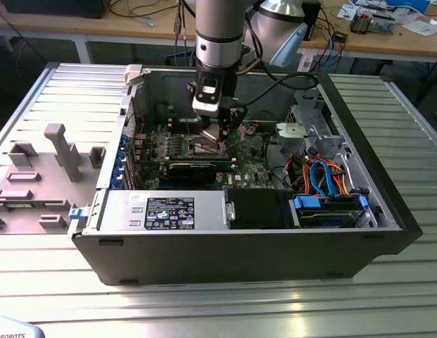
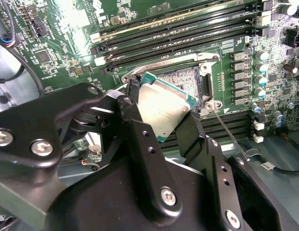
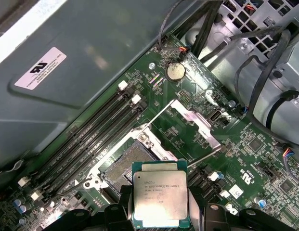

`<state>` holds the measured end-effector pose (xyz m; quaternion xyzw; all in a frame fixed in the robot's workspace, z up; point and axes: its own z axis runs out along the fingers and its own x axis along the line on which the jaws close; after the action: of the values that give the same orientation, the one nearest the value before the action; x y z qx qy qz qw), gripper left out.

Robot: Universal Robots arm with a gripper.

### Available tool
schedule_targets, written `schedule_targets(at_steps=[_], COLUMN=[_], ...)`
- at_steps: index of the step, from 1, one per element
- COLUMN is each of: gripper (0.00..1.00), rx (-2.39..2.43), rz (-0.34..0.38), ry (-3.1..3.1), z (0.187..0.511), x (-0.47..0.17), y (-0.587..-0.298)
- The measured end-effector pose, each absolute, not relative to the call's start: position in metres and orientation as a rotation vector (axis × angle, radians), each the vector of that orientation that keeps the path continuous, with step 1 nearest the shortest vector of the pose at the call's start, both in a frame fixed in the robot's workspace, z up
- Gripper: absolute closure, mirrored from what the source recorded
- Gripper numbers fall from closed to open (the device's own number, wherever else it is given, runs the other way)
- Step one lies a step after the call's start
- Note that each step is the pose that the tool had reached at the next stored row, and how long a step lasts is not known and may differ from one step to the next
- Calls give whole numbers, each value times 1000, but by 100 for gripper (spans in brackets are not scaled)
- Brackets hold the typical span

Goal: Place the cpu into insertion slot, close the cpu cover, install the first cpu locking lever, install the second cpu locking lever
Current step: 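Place the cpu into insertion slot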

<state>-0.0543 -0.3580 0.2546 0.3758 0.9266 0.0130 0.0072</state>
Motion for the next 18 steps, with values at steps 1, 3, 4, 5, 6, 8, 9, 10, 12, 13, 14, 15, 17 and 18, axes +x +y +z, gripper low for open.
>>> schedule_targets(at_steps=[1,3,4,5,6,8,9,10,12,13,14,15,17,18], gripper=[46,46,46,46,46,46,46,46,46,46,46,46,46,46], rx=[1179,1184,1187,1189,1193,1199,1202,1206,1213,1215,1219,1222,1230,1232], rz=[40,40,39,39,39,38,38,37,36,36,36,35,34,34], ry=[2896,2894,2892,2892,2890,2887,2886,2884,2881,2880,2878,2876,2873,2872], z=[255,255,255,255,255,255,255,255,255,255,255,255,255,255], x=[-54,-54,-54,-54,-54,-54,-54,-54,-54,-54,-54,-54,-54,-54], y=[-358,-358,-358,-358,-358,-358,-358,-358,-358,-358,-358,-358,-358,-358])
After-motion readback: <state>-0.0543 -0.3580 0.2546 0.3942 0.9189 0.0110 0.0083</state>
